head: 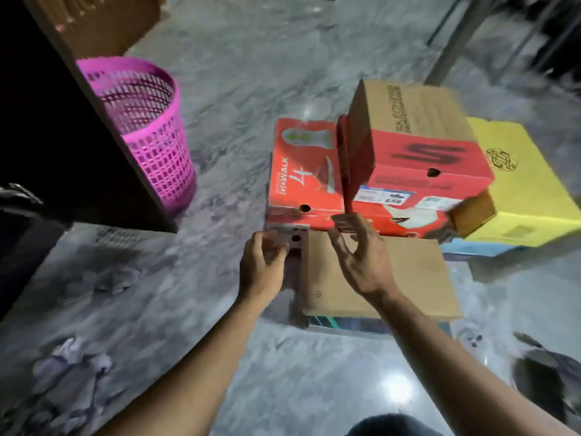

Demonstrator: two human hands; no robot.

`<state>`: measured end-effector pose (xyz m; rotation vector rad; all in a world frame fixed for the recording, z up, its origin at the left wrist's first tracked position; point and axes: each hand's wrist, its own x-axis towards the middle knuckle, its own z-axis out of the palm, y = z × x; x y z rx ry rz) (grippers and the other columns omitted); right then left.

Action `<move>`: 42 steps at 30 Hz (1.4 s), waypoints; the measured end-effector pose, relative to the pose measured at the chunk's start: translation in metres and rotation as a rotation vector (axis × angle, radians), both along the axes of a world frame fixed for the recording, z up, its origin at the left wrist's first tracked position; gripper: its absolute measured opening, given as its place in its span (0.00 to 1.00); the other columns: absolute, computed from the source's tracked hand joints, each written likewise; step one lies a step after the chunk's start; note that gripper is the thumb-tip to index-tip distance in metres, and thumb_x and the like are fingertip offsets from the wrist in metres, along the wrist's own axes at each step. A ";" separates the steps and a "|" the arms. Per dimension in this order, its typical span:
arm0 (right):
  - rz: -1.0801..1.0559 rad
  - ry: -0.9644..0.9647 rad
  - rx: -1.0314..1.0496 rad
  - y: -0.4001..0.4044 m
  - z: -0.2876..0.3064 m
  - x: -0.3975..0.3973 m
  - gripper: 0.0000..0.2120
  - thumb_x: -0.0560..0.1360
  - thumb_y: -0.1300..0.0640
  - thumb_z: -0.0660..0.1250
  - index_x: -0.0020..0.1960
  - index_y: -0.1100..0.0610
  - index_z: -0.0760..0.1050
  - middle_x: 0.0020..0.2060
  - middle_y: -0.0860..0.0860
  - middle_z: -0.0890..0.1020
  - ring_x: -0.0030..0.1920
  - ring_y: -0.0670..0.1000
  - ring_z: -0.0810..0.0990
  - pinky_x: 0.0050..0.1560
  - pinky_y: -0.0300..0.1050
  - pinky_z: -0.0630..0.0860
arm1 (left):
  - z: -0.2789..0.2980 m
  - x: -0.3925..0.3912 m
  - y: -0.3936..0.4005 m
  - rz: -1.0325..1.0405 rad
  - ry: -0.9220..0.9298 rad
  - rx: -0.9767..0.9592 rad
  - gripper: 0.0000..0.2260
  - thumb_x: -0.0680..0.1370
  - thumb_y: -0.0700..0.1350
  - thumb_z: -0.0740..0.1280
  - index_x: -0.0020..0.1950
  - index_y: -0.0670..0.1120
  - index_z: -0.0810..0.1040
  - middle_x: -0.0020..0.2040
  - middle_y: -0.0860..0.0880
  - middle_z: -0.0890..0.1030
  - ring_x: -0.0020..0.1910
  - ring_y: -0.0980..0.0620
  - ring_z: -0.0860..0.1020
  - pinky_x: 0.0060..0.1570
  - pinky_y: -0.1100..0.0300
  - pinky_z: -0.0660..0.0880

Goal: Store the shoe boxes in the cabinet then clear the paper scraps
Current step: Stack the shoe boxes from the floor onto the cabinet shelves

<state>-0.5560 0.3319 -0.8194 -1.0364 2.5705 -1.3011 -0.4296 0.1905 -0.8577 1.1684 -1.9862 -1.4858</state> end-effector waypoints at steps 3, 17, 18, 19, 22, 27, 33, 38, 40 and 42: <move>-0.261 0.095 0.052 0.066 0.000 -0.016 0.16 0.78 0.45 0.64 0.60 0.52 0.77 0.55 0.51 0.81 0.59 0.56 0.77 0.61 0.53 0.75 | -0.004 -0.019 0.033 -0.089 0.005 0.183 0.10 0.80 0.50 0.71 0.60 0.50 0.77 0.53 0.53 0.83 0.48 0.57 0.81 0.38 0.72 0.71; -0.675 -0.364 0.217 0.126 -0.032 0.008 0.23 0.74 0.42 0.68 0.63 0.56 0.73 0.58 0.59 0.82 0.59 0.62 0.79 0.51 0.49 0.70 | -0.012 0.024 0.044 -0.102 -0.079 0.293 0.15 0.76 0.58 0.65 0.62 0.56 0.73 0.55 0.52 0.81 0.49 0.62 0.76 0.41 0.63 0.73; -0.637 -0.354 0.192 0.119 -0.031 0.015 0.25 0.72 0.41 0.68 0.62 0.56 0.72 0.58 0.59 0.82 0.59 0.61 0.80 0.52 0.49 0.70 | -0.009 0.032 0.036 -0.076 -0.083 0.276 0.16 0.74 0.59 0.62 0.60 0.57 0.73 0.54 0.53 0.81 0.49 0.60 0.77 0.43 0.61 0.74; -0.596 -0.348 0.175 0.109 -0.028 0.022 0.27 0.70 0.40 0.67 0.62 0.55 0.72 0.58 0.59 0.82 0.59 0.61 0.80 0.53 0.50 0.71 | -0.007 0.042 0.026 -0.050 -0.082 0.261 0.17 0.72 0.59 0.61 0.59 0.58 0.74 0.53 0.54 0.81 0.50 0.58 0.78 0.46 0.59 0.75; -0.422 -0.323 0.164 0.069 -0.023 0.043 0.29 0.67 0.38 0.66 0.61 0.55 0.72 0.57 0.57 0.82 0.58 0.61 0.81 0.55 0.53 0.73 | -0.001 0.083 -0.010 0.083 -0.085 0.249 0.20 0.72 0.58 0.59 0.62 0.57 0.75 0.54 0.51 0.81 0.54 0.50 0.80 0.51 0.51 0.77; -0.052 -0.325 0.168 -0.019 -0.024 0.080 0.20 0.69 0.42 0.67 0.57 0.50 0.71 0.50 0.52 0.82 0.49 0.56 0.80 0.49 0.48 0.71 | 0.004 0.168 -0.062 0.499 -0.017 0.214 0.18 0.72 0.54 0.62 0.60 0.49 0.70 0.49 0.48 0.81 0.50 0.43 0.79 0.44 0.52 0.72; 0.305 -0.284 0.149 -0.138 -0.027 0.139 0.25 0.67 0.39 0.66 0.57 0.52 0.72 0.47 0.51 0.84 0.44 0.54 0.83 0.43 0.48 0.74 | 0.019 0.265 -0.116 0.958 0.115 0.214 0.13 0.68 0.52 0.61 0.45 0.43 0.72 0.38 0.49 0.75 0.45 0.41 0.75 0.41 0.55 0.71; 0.512 -0.342 0.057 -0.238 -0.016 0.206 0.14 0.76 0.54 0.70 0.60 0.51 0.74 0.48 0.49 0.85 0.43 0.39 0.81 0.37 0.31 0.73 | 0.039 0.343 -0.144 1.204 0.201 0.055 0.13 0.82 0.50 0.61 0.57 0.44 0.79 0.48 0.50 0.79 0.49 0.46 0.78 0.38 0.63 0.72; 0.577 -0.331 -0.019 -0.275 -0.007 0.240 0.19 0.73 0.48 0.67 0.62 0.54 0.75 0.49 0.49 0.83 0.43 0.43 0.80 0.37 0.31 0.70 | 0.046 0.373 -0.156 1.293 0.202 -0.026 0.17 0.76 0.54 0.59 0.54 0.44 0.79 0.46 0.53 0.78 0.54 0.44 0.78 0.46 0.56 0.71; 0.637 -0.309 -0.095 -0.309 0.006 0.271 0.24 0.73 0.45 0.64 0.63 0.57 0.76 0.50 0.49 0.82 0.43 0.49 0.79 0.38 0.32 0.69 | 0.055 0.400 -0.168 1.392 0.219 -0.118 0.17 0.71 0.55 0.59 0.51 0.47 0.78 0.50 0.47 0.80 0.57 0.42 0.77 0.54 0.48 0.72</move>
